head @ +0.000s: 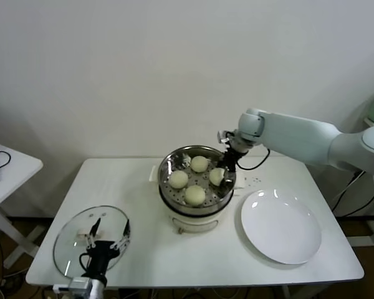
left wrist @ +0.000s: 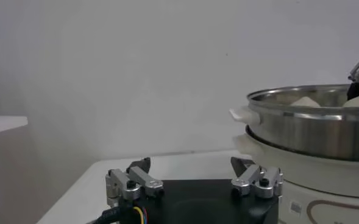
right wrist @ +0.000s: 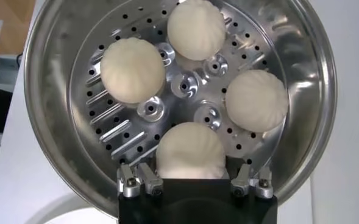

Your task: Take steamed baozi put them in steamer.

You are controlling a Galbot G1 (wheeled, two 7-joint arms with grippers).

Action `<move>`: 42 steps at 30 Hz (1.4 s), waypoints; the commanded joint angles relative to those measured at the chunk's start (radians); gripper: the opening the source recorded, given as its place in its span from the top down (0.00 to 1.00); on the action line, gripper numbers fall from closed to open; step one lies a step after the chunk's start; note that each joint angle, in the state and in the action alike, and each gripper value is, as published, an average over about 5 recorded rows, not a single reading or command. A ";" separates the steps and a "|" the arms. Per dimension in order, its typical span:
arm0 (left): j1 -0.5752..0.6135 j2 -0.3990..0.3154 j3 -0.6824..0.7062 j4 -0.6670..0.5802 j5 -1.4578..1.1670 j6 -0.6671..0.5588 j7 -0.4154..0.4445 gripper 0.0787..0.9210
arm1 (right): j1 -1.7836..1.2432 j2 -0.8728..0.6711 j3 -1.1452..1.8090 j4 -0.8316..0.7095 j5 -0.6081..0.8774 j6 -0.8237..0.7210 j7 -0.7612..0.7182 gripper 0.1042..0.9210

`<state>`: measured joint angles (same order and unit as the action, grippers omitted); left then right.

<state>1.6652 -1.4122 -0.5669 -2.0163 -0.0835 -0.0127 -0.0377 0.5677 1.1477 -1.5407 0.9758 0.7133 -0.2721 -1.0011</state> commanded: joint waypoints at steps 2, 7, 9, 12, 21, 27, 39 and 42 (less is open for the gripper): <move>-0.003 0.006 0.001 -0.001 0.000 0.001 0.001 0.12 | -0.003 0.000 -0.003 -0.012 -0.015 0.008 -0.004 0.23; -0.004 0.005 0.004 -0.001 0.002 0.002 0.001 0.12 | 0.004 -0.005 -0.004 -0.004 -0.014 0.015 -0.011 0.16; -0.006 0.004 0.006 -0.001 0.005 0.003 0.001 0.12 | 0.008 -0.008 -0.001 -0.004 -0.011 0.016 -0.013 0.13; -0.008 0.001 0.010 -0.004 0.008 0.005 0.001 0.12 | 0.023 -0.015 0.005 -0.001 0.003 0.022 -0.019 0.12; -0.009 -0.001 0.017 -0.002 0.015 0.004 0.001 0.12 | 0.116 -0.072 0.010 0.085 0.148 0.030 -0.038 0.12; -0.008 -0.001 0.020 -0.008 0.020 0.004 0.001 0.12 | 0.157 -0.152 0.028 0.169 0.150 0.028 -0.009 0.12; -0.013 -0.004 0.000 -0.010 -0.001 0.003 -0.003 0.12 | -0.044 -0.451 0.348 0.381 -0.017 0.053 0.324 0.12; -0.011 -0.006 0.003 -0.016 0.003 -0.001 -0.001 0.12 | -0.174 -0.521 0.503 0.456 -0.055 0.053 0.438 0.12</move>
<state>1.6540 -1.4157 -0.5619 -2.0259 -0.0748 -0.0116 -0.0400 0.6374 0.8674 -1.3829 1.2319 0.7757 -0.2406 -0.8773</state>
